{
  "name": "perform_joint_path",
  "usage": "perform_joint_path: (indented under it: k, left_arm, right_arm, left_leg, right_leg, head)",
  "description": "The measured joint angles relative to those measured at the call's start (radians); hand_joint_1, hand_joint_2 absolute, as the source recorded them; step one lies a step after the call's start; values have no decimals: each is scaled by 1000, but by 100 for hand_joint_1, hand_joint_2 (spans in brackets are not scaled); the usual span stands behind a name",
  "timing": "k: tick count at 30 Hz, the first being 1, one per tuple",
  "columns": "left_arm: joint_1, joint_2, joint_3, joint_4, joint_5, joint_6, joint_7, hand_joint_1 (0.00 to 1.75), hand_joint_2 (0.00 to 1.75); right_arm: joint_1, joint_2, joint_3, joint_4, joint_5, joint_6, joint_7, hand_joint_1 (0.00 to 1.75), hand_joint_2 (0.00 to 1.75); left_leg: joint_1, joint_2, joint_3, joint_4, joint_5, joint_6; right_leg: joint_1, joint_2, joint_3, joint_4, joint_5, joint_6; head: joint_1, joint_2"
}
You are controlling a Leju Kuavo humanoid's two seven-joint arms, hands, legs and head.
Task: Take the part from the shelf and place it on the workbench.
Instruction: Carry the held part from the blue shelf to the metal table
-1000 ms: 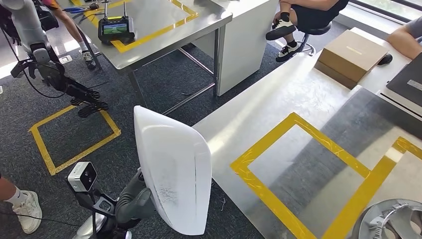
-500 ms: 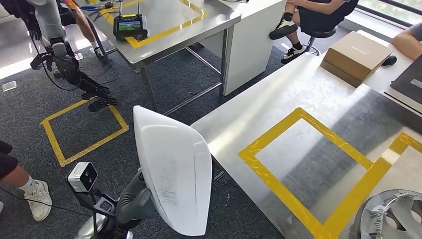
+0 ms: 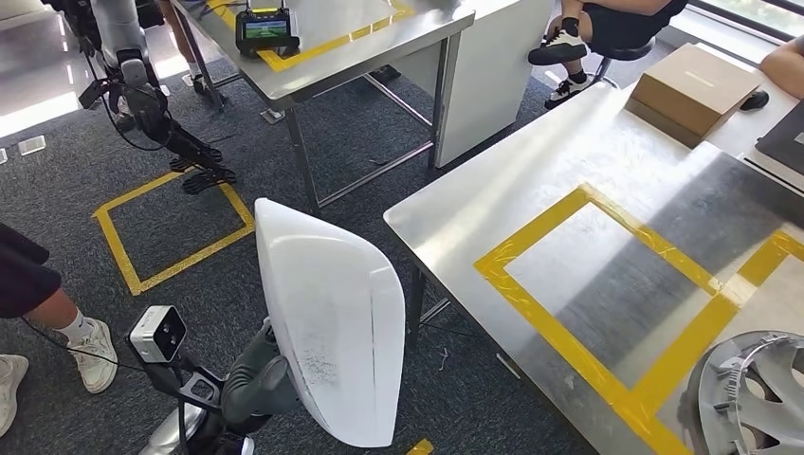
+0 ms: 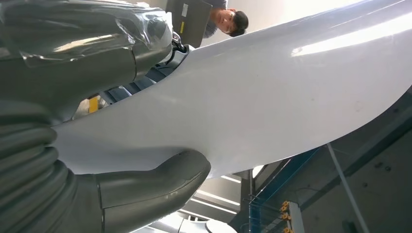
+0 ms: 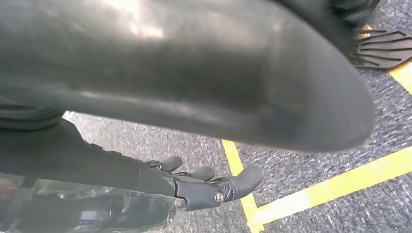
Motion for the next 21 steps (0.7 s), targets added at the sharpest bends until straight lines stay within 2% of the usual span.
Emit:
perform_joint_path:
  k: [1, 4, 5, 6, 7, 9, 10, 11, 12, 13, 15, 16, 18, 20, 21]
  left_arm:
    - [0, 0, 0, 0, 0, 0, 0, 175, 175]
    - [-1, 0, 1, 0, -1, 0, -1, 175, 175]
    - [0, 0, 2, 0, -2, 0, -1, 175, 175]
    - [0, 0, 3, 0, -3, 1, -2, 175, 175]
    - [0, 1, 4, 0, -5, 1, -3, 175, 175]
    - [0, 2, 4, 0, -6, 1, -3, 175, 175]
    - [1, 2, 4, 0, -6, 1, -3, 175, 175]
    - [2, 2, 4, 0, -6, 1, -3, 175, 175]
    - [2, 2, 4, 0, -6, 2, -3, 175, 175]
    - [2, 2, 4, 0, -7, 2, -3, 175, 175]
    - [2, 2, 5, 0, -7, 2, -3, 175, 175]
    - [2, 3, 5, 0, -8, 2, -3, 175, 175]
    - [2, 4, 5, -1, -8, 3, -4, 175, 175]
    - [1, 3, 5, -1, -8, 3, -4, 175, 175]
    - [0, 2, 5, -1, -8, 3, -4, 175, 175]
  right_arm:
    - [-1, -1, 0, 0, 0, 0, 0, 0, 0]
    - [-1, -1, 0, 0, -1, 0, 0, 0, 0]
    - [-2, 0, 0, 0, -1, -1, 0, 0, 0]
    - [-2, 0, 0, 0, -2, -1, 0, 0, 0]
    - [-2, 1, 0, 0, -3, -1, 0, 0, 0]
    - [-1, 2, 0, 0, -4, -1, 0, 0, 0]
    - [0, 2, 0, 0, -4, -1, 0, 0, 0]
    - [0, 2, 0, 0, -4, -1, 0, 0, 0]
    - [0, 3, 0, 0, -4, -1, 0, 0, 0]
    - [1, 3, 0, 0, -4, -1, -1, 0, 0]
    - [0, 9, 0, 0, -4, -1, -1, 0, 0]
    - [0, 11, 0, 0, -4, -1, -1, 0, 0]
    - [-2, 13, 0, 0, -4, -2, -2, 0, 0]
    - [-1, 14, 0, 0, -4, -2, -2, 0, 0]
    - [-1, 14, 0, 0, -4, -2, -2, 0, 0]
  left_leg:
    - [0, 0, -1, -1, 7, -6]
    - [4, 0, -3, -9, 21, -28]
    - [7, 0, -8, -1, 9, -34]
    - [9, 1, -18, 25, -20, -38]
    - [11, 2, -33, 71, -63, -42]
    - [11, 4, -68, 199, -148, -50]
    - [11, 4, -76, 246, -166, -52]
    - [11, 4, -67, 260, -167, -51]
    - [10, 5, -36, 231, -151, -48]
    - [9, 5, 12, 167, -127, -40]
    - [1, 7, 102, 36, -102, -20]
    - [-3, 8, 125, 0, -99, -11]
    - [-12, 9, 130, -19, -96, -2]
    - [-8, 11, 134, -41, -84, 11]
    - [-5, 12, 136, -52, -76, 16]
  right_leg:
    - [3, 1, 18, -33, 1, -7]
    - [7, 2, 6, -48, 14, -30]
    - [5, 1, 2, -50, 23, -40]
    - [3, -1, -4, -52, 32, -49]
    - [2, -2, -11, -52, 41, -54]
    - [5, -3, -27, -51, 54, -60]
    - [7, -3, -33, -50, 60, -59]
    - [10, -3, -39, -49, 66, -59]
    - [12, -3, -43, -49, 71, -57]
    - [15, -3, -45, -49, 74, -56]
    - [18, -3, -48, -49, 79, -49]
    - [18, -4, -49, -49, 81, -45]
    - [16, -6, -51, -51, 87, -36]
    - [15, -7, -58, -45, 83, -30]
    - [15, -5, -70, -25, 71, -29]
  head:
    - [0, 0]
    - [0, 0]
    - [-1, 0]
    - [-1, 0]
    - [-1, 0]
    - [-2, 0]
    - [-2, 0]
    - [-2, 0]
    - [-2, 0]
    - [-2, 0]
    - [-1, 0]
    - [0, 0]
    - [0, 0]
    - [0, 0]
    - [0, 0]
